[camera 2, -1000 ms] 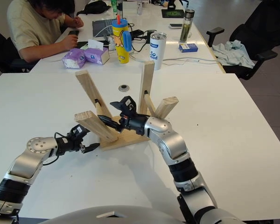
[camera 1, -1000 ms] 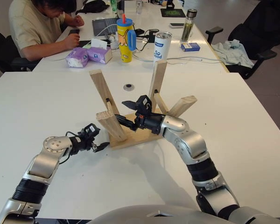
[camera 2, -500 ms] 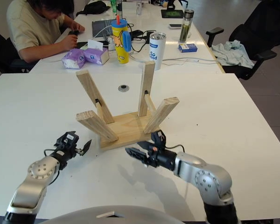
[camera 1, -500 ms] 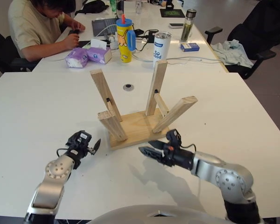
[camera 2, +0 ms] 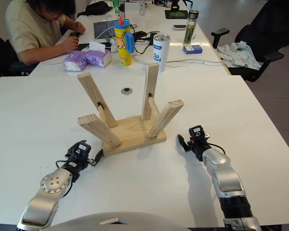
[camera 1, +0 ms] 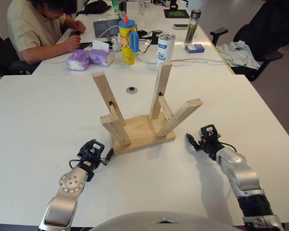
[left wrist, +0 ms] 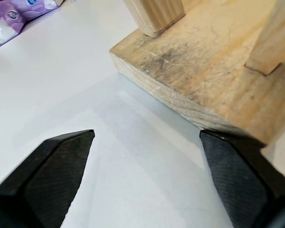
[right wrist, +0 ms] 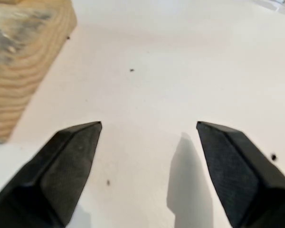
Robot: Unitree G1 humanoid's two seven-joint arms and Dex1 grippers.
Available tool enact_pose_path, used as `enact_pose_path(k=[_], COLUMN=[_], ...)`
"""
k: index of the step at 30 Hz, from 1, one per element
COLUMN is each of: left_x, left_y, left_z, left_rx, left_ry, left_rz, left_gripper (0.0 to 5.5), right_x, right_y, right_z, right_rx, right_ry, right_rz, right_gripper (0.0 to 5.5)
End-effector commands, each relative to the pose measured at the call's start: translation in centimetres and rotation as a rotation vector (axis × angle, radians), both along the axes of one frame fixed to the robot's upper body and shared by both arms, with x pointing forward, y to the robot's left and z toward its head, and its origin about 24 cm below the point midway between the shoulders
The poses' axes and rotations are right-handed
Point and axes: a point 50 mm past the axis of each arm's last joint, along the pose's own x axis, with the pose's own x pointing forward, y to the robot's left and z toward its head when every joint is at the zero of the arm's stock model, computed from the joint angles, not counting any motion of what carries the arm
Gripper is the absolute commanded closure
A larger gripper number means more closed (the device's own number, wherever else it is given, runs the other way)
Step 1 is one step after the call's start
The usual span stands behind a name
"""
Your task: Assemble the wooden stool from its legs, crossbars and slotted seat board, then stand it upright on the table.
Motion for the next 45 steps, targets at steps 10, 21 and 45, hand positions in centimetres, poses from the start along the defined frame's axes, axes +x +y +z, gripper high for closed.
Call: enact_pose_path(k=[10,21,45], left_x=[2.7,3.8,4.3], left_y=[-2.0,-2.0,0.0], left_z=[1.8,6.4,8.2], left_rx=[-0.179,-0.333,-0.358], left_ry=[0.024,0.002,0.019], left_rz=[-0.225,-0.435,-0.435], left_gripper=[1.33,1.33,1.33], right_x=[-2.1,-1.7,2.5], right_y=[6.4,8.1,3.1], right_z=[0.1,5.4,6.4], right_rx=[0.222,0.435,0.500], right_ry=[0.052,0.041,-0.038], right_rz=[0.387,0.541,0.090], right_gripper=[1.78,1.78,1.78])
